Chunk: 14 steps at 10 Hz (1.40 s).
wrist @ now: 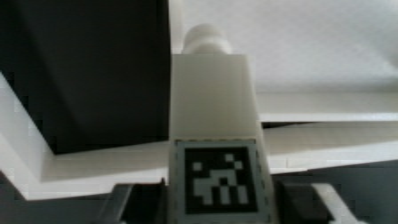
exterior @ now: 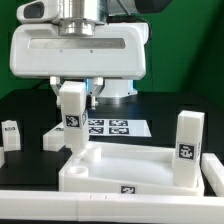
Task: Assemble desk
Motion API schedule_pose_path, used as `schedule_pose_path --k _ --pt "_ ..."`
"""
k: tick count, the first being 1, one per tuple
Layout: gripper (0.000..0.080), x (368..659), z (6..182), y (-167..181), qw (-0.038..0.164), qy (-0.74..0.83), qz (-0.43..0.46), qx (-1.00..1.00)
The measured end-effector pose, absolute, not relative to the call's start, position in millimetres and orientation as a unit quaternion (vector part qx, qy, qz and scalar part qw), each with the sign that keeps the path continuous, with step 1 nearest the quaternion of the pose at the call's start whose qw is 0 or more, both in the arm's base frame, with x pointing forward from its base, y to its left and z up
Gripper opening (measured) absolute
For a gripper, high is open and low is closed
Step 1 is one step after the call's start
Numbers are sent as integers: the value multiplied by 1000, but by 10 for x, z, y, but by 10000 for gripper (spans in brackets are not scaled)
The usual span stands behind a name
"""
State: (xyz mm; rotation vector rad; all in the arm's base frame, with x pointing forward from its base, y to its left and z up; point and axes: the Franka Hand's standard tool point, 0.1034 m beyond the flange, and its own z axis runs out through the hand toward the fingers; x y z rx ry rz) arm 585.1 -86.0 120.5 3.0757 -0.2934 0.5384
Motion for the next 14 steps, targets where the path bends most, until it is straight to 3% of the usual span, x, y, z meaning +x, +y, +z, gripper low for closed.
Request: schedule_pose_path --k 2,7,14 --pt "288 5865 1217 -938 26 -93 219 971" --pt "288 6121 1305 -757 15 -80 225 971" --pt "288 6102 1235 -791 20 -80 227 970"
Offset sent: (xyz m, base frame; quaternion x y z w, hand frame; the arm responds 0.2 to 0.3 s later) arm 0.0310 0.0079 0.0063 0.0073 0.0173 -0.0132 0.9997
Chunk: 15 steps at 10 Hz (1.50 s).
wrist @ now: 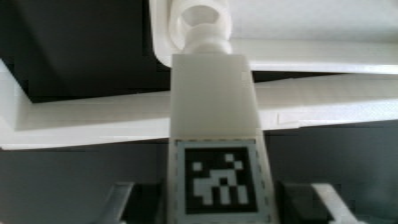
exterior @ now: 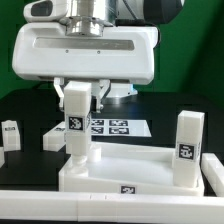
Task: Assemble desk
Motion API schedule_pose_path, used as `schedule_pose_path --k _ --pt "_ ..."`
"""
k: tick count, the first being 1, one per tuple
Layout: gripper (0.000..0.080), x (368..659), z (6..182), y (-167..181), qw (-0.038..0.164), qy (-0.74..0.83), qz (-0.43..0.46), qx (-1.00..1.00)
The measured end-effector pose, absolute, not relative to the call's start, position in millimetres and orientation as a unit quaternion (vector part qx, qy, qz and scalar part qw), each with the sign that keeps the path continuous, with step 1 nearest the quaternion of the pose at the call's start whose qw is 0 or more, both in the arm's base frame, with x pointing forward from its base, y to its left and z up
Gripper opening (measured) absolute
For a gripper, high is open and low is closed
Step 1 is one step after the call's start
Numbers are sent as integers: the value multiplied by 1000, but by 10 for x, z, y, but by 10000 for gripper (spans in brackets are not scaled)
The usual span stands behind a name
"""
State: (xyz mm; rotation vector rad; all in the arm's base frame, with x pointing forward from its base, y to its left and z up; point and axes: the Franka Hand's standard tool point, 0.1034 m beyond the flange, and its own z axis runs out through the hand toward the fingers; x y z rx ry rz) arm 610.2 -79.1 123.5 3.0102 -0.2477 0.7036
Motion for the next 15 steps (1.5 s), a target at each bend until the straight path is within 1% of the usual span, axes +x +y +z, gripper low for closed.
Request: schedule_pose_path --k 1,3,4,12,15 --pt "288 6114 1242 -820 27 -80 241 967" --pt "288 6107 1228 -829 29 -80 243 966" --pt "289 6097 1203 -856 34 -81 249 965" --pt "289 6050 1099 -779 33 -76 241 967" --pt "289 6048 1098 -782 33 -76 241 967"
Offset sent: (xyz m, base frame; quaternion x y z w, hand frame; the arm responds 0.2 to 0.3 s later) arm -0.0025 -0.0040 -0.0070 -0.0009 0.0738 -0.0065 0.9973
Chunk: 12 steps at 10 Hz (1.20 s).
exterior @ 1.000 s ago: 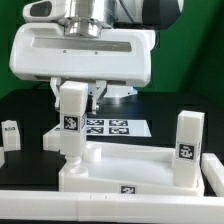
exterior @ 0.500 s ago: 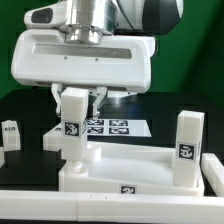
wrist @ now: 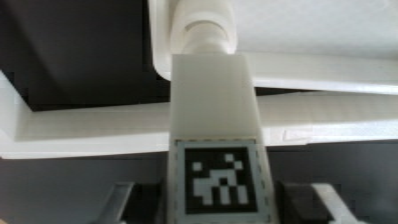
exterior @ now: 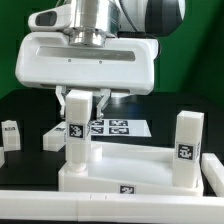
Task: Assemble desk
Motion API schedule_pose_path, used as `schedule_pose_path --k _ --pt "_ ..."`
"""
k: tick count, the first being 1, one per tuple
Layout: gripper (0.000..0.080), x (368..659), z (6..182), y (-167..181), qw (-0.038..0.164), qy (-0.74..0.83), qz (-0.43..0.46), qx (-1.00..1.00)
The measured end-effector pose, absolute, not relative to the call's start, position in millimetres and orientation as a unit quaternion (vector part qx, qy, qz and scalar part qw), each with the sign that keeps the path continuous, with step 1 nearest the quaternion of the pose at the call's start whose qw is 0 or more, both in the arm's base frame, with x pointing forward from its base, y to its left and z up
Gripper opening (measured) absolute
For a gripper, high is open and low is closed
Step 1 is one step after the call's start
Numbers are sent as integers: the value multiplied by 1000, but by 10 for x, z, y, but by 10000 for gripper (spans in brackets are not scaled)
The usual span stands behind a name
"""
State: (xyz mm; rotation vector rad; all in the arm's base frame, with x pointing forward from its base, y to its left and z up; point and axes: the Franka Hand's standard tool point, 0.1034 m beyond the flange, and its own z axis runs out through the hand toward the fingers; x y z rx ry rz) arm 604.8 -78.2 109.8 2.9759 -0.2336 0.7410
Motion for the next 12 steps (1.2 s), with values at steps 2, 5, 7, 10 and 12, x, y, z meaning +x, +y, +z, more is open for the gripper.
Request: schedule_pose_path --k 2,5,7,10,12 --pt "289 6043 1090 -784 33 -76 241 967" --pt "289 5980 998 -799 37 -76 237 968" --pt "289 5977 979 -837 43 -77 247 965" --pt "289 5994 975 -849 54 -75 269 959" --pt "289 5995 975 -849 54 -75 270 959"
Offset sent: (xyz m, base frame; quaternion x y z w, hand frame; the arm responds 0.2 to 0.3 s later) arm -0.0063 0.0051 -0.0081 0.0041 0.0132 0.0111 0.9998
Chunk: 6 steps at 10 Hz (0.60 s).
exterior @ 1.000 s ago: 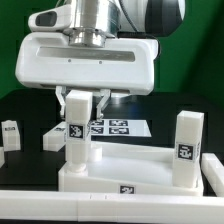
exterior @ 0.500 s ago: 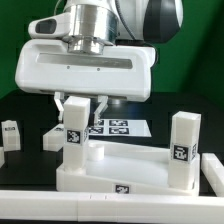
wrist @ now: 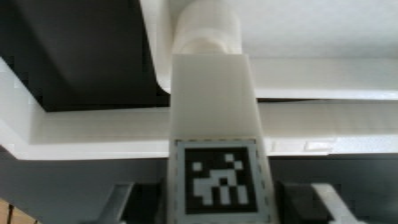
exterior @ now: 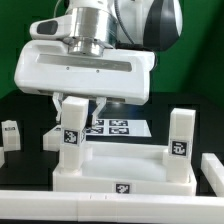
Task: Assemble desk
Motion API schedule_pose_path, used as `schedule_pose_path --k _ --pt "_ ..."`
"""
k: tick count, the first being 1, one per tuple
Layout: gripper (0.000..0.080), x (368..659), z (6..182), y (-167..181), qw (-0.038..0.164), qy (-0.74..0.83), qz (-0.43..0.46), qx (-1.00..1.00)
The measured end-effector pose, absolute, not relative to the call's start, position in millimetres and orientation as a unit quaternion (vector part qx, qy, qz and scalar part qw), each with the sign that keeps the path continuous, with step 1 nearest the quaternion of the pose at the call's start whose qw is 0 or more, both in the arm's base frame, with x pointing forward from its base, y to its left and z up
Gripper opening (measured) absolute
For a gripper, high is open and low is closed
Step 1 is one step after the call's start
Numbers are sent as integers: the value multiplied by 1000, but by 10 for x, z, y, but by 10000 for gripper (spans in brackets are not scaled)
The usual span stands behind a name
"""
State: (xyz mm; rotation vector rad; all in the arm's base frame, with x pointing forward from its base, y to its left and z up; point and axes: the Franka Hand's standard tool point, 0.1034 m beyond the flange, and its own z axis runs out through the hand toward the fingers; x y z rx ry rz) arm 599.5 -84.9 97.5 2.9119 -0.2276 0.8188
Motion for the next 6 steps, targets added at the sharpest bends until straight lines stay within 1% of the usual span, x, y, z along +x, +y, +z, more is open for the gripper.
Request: schedule_pose_path --k 1,2,3,4,5,6 --pt "346 5994 973 -849 54 -75 269 959" --pt "525 5993 972 -849 54 -75 269 959" --pt "525 5993 973 -851 54 -75 269 959" --pt "629 5994 987 -863 54 -75 269 959" --pt "629 5999 1046 -887 53 -76 269 959" --pt "645 6013 1118 -899 50 -78 269 959"
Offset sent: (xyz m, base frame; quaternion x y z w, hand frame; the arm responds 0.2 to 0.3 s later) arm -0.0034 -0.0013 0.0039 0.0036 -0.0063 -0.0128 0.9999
